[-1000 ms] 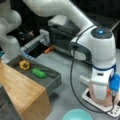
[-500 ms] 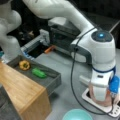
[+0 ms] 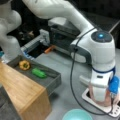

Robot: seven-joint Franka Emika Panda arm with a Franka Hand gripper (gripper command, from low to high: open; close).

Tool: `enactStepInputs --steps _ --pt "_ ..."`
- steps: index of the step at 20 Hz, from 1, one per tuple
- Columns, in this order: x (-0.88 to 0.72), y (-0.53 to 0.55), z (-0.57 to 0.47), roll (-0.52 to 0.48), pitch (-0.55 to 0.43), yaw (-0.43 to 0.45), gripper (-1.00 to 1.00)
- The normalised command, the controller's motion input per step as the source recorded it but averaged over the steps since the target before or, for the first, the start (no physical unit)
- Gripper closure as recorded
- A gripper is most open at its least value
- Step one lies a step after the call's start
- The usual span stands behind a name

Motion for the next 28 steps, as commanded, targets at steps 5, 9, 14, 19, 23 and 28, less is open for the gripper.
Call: enactStepInputs --steps 5,9,14,19,23,28 --pt "-0.06 0.03 -0.10 -0.167 -0.098 0.044 1.00" --pt "-0.05 0.05 -0.12 -0.166 -0.115 0.041 1.00" --pt "-0.05 0.08 -0.12 -0.160 -0.120 0.040 1.00" --pt "-0.05 0.09 -0.10 -0.154 -0.113 0.043 1.00" --pt "-0.06 0.10 -0.09 -0.151 -0.105 0.037 1.00" --pt "-0.10 0.09 0.00 -0.165 -0.079 0.031 1.00"
